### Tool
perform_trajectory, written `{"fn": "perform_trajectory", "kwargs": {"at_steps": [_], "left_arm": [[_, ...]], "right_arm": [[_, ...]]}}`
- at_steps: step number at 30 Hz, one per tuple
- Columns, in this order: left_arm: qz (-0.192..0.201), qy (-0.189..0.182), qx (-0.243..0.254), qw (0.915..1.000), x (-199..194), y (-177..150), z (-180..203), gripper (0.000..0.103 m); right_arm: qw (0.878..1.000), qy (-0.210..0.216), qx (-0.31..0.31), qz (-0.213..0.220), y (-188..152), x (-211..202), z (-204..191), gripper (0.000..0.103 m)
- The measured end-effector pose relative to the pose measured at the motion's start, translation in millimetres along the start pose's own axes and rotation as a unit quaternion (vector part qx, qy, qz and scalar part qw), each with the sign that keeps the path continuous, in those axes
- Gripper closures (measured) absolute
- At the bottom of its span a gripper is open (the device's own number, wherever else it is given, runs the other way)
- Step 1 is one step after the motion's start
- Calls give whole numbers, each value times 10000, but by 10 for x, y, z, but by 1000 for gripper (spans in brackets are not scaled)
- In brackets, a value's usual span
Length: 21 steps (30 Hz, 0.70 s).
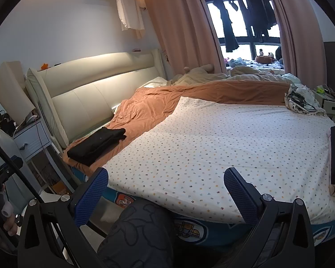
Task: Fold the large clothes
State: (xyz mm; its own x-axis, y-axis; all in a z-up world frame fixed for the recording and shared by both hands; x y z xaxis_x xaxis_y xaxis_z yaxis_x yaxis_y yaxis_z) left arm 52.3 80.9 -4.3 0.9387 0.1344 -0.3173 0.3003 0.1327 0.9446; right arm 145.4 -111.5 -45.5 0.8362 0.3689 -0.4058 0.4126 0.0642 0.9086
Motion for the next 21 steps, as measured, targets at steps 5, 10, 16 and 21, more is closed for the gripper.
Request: {"fn": "perform_trajectory", "kwargs": {"at_steps": [5, 10, 16, 21], "left_arm": [[-3, 0, 0, 10000, 7, 1, 2, 0], [-2, -5, -7, 10000, 7, -1, 3, 0], [6, -5, -21, 10000, -20, 8, -7, 0], [3, -28, -32, 10000, -24, 7, -2, 0]], "right_arm": [[10000, 1, 49, -9, -11, -2, 33, 0], [10000, 35, 58, -23, -18, -2, 28, 0], [10000, 17, 48, -23, -19, -1, 27, 0], [10000, 10, 45, -43, -27, 10, 16, 0]]}}
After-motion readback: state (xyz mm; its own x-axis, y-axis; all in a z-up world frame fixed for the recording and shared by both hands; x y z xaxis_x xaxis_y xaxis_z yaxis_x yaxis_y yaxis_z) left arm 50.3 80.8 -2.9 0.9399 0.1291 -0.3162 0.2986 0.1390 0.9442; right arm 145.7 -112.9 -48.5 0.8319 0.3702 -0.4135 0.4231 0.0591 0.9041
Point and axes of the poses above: each gripper's, at about its wrist camera, not at the fingertips, and x roughly the way its jaws point, z to its right, y to its top, the point moved 9 cm from there along x, roughly the way its jaws point, and after that the axes turned 2 degrees about y, right-handed, at the moved point
